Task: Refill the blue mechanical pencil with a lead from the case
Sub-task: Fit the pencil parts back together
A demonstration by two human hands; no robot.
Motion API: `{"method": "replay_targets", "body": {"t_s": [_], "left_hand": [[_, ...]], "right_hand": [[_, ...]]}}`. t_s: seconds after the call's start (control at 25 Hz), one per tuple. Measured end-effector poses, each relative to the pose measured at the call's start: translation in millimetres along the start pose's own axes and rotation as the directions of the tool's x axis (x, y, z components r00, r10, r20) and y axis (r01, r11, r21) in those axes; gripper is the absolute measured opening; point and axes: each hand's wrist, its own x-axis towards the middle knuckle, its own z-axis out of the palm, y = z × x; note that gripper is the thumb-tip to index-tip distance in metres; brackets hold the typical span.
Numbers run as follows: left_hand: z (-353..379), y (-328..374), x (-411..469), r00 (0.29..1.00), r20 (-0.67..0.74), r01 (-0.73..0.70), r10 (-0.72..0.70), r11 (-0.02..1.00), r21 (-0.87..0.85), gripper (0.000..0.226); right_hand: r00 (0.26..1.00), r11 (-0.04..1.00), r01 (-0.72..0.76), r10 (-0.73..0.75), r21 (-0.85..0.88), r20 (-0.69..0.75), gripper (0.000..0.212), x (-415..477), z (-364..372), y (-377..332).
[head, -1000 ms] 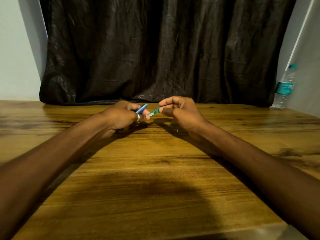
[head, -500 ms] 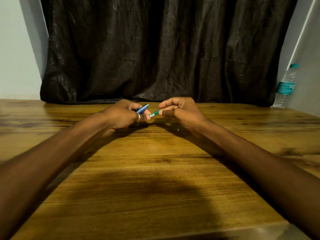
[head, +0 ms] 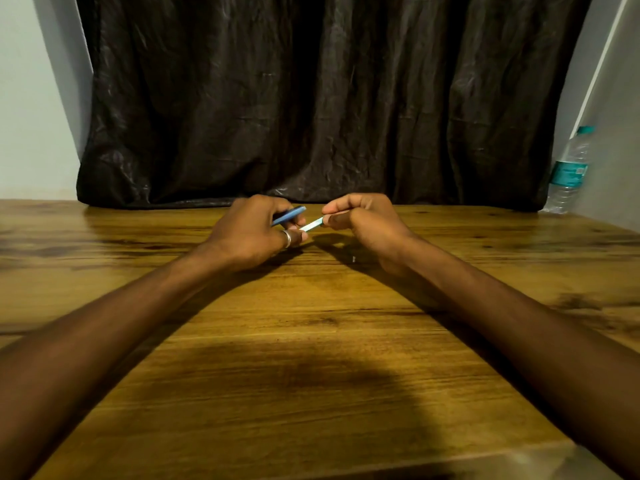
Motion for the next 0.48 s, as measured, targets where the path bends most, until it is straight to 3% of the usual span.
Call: {"method": "replay_targets", "body": {"t_s": [0.24,0.48], "left_hand": [[2.0,-0.2,0.6,1.0,0.017,0.001,-0.003,0.993,0.117,0.016],[4.8,-3.0,2.6,0.994,0.108,0.002,-0.027,0.974,0.228,0.021]], "right_hand": [[0.999,0.999,-0.031,0.03,-0.033,-0.023,0.012,2.0,-0.5,4.1],[0.991,0.986,0.022,-0.043,-0.163,-0.125,0.015,11.5,-2.3,8.2]]}}
